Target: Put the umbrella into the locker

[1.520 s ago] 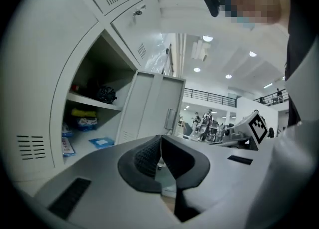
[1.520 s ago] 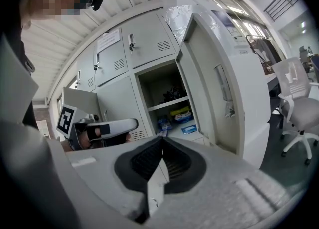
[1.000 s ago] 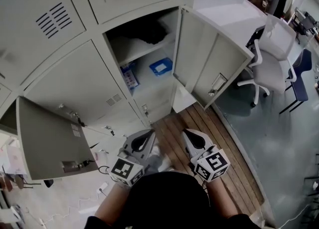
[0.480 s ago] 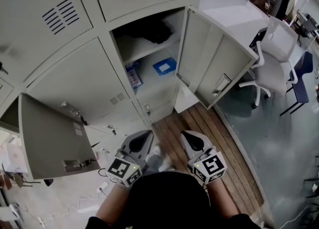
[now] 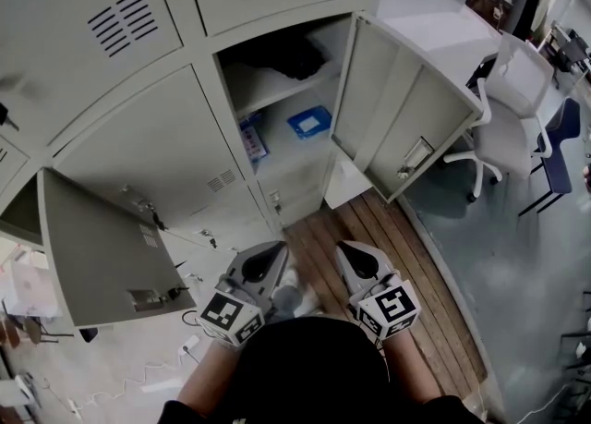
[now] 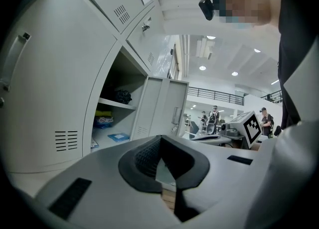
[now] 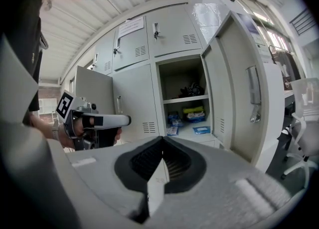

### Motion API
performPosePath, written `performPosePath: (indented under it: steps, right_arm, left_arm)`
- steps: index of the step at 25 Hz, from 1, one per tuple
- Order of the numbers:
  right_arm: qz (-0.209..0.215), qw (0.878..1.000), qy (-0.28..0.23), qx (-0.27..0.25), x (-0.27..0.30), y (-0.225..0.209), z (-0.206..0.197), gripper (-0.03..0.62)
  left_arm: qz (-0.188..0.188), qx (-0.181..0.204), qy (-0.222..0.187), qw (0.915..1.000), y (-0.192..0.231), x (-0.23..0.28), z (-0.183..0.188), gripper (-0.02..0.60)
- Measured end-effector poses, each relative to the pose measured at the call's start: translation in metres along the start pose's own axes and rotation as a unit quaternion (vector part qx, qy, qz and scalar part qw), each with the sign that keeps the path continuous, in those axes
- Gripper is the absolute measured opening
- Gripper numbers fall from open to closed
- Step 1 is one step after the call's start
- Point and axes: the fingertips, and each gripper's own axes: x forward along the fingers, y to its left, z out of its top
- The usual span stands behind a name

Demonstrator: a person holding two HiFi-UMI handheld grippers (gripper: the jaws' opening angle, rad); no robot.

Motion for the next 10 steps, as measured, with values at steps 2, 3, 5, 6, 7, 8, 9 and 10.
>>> performPosePath:
  steps: [2,3,5,6,7,8,9,10]
  right_arm:
    - [-0.001,1.000,0.001,0.000,0.0004,0.0007,-0.0008,-0.005]
    - [-0.001,1.000,0.001,0.002,0.0008,0.0011,-0.0010,-0.005]
    - [-0.001,1.000,0.001,0.004,0.0019,0.0022,-0.0008,-0.005]
    - [-0.001,1.000,0.001,0.004,0.0026,0.0029,-0.0006,-0.005]
    - [0.000,1.000,0.002,0.003,0.0031,0.0035,-0.0003,-0.005]
    - [0.000,1.000,0.002,0.003,0.0036,0.0042,-0.0001,-0.005]
    - [0.000,1.000,0.002,0.002,0.0040,0.0048,0.0001,-0.005]
    - [0.000,1.000,0.002,0.002,0.0043,0.0055,0.0003,-0.005]
  left_arm:
    - [0.004,0.000,0.003,1.0000,0.0019,-0.0018,-0.0020,0.011]
    - [0.006,-0.002,0.004,1.0000,0.0035,-0.0027,-0.0030,0.011]
    - [0.010,-0.009,0.005,0.9999,0.0065,-0.0046,-0.0038,0.011]
    - [0.011,-0.011,0.004,0.9999,0.0076,-0.0055,-0.0036,0.011]
    - [0.013,-0.012,0.003,0.9998,0.0085,-0.0062,-0.0032,0.011]
    - [0.014,-0.011,0.002,0.9998,0.0091,-0.0068,-0.0029,0.011]
    - [0.015,-0.010,0.002,0.9998,0.0096,-0.0073,-0.0025,0.011]
    - [0.016,-0.009,0.001,0.9998,0.0101,-0.0078,-0.0022,0.010]
